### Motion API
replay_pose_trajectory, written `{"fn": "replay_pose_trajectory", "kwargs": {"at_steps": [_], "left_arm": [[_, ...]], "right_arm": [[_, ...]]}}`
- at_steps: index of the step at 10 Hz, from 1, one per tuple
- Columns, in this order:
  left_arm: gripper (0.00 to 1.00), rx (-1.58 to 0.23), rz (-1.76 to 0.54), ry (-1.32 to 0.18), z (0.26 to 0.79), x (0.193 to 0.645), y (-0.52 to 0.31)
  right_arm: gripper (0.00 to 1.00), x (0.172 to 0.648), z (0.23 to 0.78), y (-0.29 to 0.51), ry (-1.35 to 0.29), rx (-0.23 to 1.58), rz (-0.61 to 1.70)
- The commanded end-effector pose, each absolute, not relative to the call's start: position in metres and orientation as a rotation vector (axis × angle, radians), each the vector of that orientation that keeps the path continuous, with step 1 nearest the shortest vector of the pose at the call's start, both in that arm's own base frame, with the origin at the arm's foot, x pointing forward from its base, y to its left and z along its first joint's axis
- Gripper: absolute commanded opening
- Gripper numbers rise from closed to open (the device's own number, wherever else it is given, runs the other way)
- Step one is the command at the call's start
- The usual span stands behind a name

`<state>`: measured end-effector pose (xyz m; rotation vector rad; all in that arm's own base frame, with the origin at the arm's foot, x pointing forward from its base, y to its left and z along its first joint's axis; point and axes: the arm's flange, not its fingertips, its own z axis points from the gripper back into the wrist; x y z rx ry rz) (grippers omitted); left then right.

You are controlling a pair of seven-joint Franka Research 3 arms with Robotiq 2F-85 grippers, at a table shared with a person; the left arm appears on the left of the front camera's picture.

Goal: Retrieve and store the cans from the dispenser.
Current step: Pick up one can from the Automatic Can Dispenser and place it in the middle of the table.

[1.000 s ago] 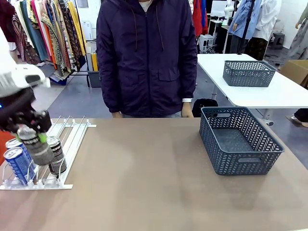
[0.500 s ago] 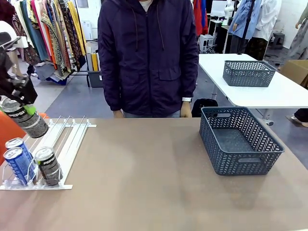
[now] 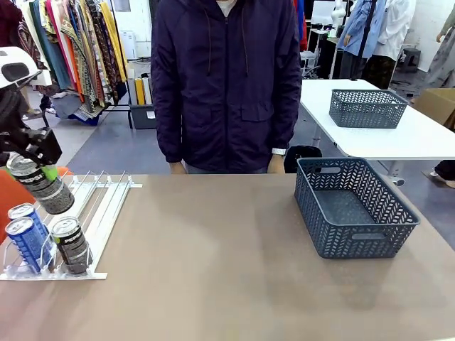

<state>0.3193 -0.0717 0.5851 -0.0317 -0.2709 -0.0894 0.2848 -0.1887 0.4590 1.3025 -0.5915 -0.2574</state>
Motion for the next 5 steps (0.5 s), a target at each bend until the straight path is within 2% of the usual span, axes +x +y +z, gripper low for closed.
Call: {"fn": "replay_pose_trajectory", "kwargs": {"at_steps": [1, 5], "left_arm": [[0.00, -0.088, -0.091, -0.250, 0.577, 0.330, -0.077], [0.00, -0.182, -0.445, -0.168, 0.531, 0.392, -0.253]], "right_arm": [[1.00, 0.284, 0.463, -0.189, -0.601, 1.319, -0.257], [1.00, 0.284, 0.463, -0.189, -0.601, 1.319, -0.257]]}}
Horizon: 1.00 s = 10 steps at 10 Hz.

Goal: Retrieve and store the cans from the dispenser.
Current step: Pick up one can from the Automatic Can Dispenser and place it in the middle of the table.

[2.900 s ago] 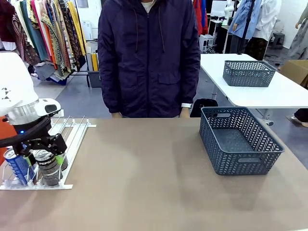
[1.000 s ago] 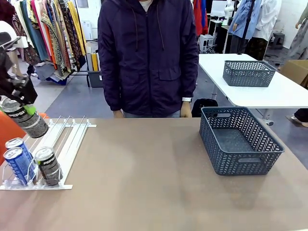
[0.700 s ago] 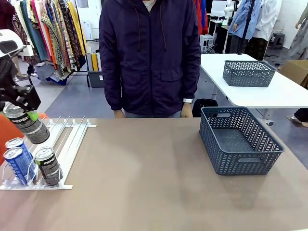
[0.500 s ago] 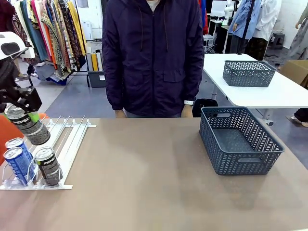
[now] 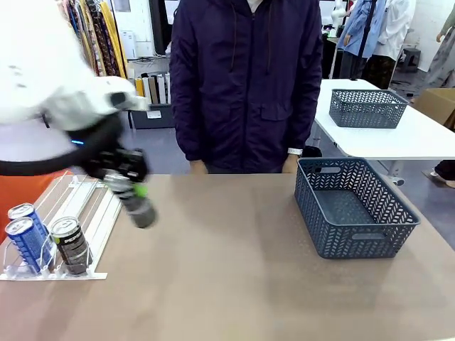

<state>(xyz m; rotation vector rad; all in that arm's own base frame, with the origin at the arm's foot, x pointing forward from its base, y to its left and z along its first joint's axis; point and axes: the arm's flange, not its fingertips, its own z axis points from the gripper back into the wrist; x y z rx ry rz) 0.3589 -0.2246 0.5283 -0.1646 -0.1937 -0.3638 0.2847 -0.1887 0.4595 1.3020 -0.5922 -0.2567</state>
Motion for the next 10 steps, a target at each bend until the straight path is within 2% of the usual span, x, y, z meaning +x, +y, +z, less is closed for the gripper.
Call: {"fn": "replay_pose_trajectory", "kwargs": {"at_steps": [1, 3, 5, 10], "left_arm": [[0.00, -0.182, -0.502, -0.119, 0.508, 0.397, -0.297], [0.00, -0.106, -0.535, -0.066, 0.452, 0.395, -0.373], [0.00, -0.041, -0.537, -0.044, 0.417, 0.389, -0.408], [0.00, 0.016, -0.525, -0.030, 0.394, 0.385, -0.419]], "right_arm": [[1.00, 0.284, 0.463, -0.189, -0.601, 1.319, -0.257], [1.00, 0.284, 0.463, -0.189, -0.601, 1.319, -0.257], [1.00, 0.284, 0.463, -0.189, -0.601, 1.319, -0.257], [1.00, 0.284, 0.463, -0.189, -0.601, 1.319, -0.257]]}}
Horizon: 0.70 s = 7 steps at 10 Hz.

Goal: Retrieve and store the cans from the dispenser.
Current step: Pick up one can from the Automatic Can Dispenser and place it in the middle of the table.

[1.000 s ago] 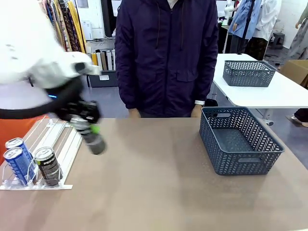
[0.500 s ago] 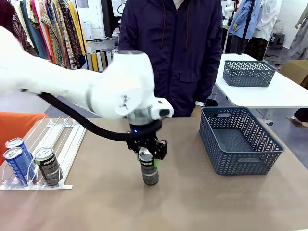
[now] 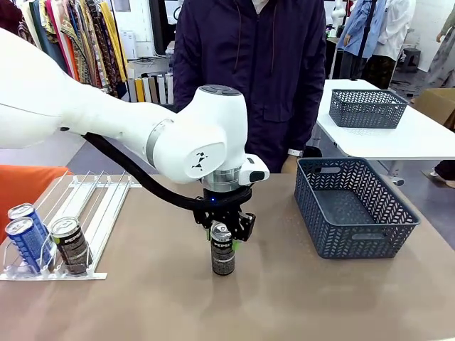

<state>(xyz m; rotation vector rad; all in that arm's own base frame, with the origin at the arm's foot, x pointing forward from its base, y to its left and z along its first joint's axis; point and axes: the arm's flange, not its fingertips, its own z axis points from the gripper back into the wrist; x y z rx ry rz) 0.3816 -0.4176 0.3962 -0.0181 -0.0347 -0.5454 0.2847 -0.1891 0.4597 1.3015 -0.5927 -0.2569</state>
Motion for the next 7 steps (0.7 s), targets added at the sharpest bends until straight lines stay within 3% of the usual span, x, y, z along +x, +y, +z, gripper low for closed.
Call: {"fn": "replay_pose_trajectory", "kwargs": {"at_steps": [1, 2, 3, 4, 5, 7], "left_arm": [[0.00, 0.017, -0.526, -0.032, 0.394, 0.383, -0.418], [0.00, 0.018, -0.534, -0.031, 0.394, 0.383, -0.418], [0.28, 0.016, -0.542, -0.032, 0.394, 0.384, -0.417], [0.86, 0.011, -0.548, -0.046, 0.397, 0.382, -0.416], [1.00, 0.001, -0.546, -0.065, 0.404, 0.380, -0.414], [1.00, -0.035, -0.534, -0.129, 0.431, 0.371, -0.401]], "right_arm": [[1.00, 0.284, 0.463, -0.189, -0.601, 1.319, -0.257], [1.00, 0.284, 0.463, -0.189, -0.601, 1.319, -0.257], [1.00, 0.284, 0.463, -0.189, -0.601, 1.319, -0.257], [1.00, 0.284, 0.463, -0.189, -0.601, 1.319, -0.257], [1.00, 0.284, 0.463, -0.189, -0.601, 1.319, -0.257], [1.00, 0.284, 0.463, -0.189, -0.601, 1.319, -0.257]]}}
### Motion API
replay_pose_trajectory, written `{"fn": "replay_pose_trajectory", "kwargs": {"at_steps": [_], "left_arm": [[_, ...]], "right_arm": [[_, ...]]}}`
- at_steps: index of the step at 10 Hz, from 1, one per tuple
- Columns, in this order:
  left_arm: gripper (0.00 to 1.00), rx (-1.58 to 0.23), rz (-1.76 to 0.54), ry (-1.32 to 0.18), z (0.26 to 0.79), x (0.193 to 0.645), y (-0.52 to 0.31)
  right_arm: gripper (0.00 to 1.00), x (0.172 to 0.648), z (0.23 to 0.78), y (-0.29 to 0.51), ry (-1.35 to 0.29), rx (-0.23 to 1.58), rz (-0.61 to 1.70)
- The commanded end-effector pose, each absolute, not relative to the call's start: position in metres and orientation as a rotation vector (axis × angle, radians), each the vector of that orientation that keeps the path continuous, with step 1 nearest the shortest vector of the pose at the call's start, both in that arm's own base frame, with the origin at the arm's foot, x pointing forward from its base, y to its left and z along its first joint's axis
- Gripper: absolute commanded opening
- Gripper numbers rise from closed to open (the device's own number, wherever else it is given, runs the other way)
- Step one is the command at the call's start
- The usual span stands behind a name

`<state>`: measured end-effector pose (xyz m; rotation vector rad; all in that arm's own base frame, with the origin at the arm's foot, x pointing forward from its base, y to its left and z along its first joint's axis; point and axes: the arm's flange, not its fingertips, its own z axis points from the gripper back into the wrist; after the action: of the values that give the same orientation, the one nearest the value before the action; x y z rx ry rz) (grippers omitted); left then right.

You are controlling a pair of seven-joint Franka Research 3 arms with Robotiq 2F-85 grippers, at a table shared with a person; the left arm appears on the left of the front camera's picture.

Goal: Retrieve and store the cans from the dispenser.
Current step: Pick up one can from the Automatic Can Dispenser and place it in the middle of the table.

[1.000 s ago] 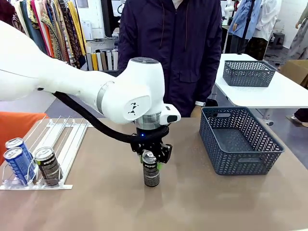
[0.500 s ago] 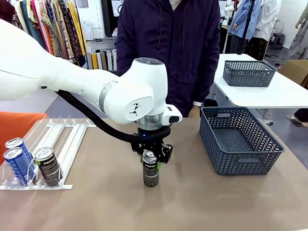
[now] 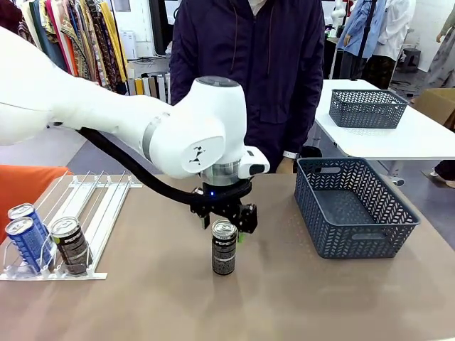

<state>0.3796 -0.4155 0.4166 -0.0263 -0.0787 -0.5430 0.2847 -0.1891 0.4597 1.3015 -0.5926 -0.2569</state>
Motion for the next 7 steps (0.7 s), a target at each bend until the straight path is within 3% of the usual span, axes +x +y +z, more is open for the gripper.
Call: {"fn": "replay_pose_trajectory", "kwargs": {"at_steps": [1, 3, 5, 7], "left_arm": [[1.00, -0.058, -0.521, -0.178, 0.452, 0.365, -0.388], [1.00, -0.148, -0.507, -0.191, 0.513, 0.355, -0.325], [1.00, -0.352, -0.436, -0.180, 0.564, 0.356, -0.213], [1.00, -0.687, -0.433, -0.129, 0.583, 0.352, -0.076]], "right_arm": [[1.00, 0.284, 0.463, -0.189, -0.601, 1.319, -0.257], [1.00, 0.284, 0.463, -0.189, -0.601, 1.319, -0.257], [1.00, 0.284, 0.463, -0.189, -0.601, 1.319, -0.257], [1.00, 0.284, 0.463, -0.189, -0.601, 1.319, -0.257]]}}
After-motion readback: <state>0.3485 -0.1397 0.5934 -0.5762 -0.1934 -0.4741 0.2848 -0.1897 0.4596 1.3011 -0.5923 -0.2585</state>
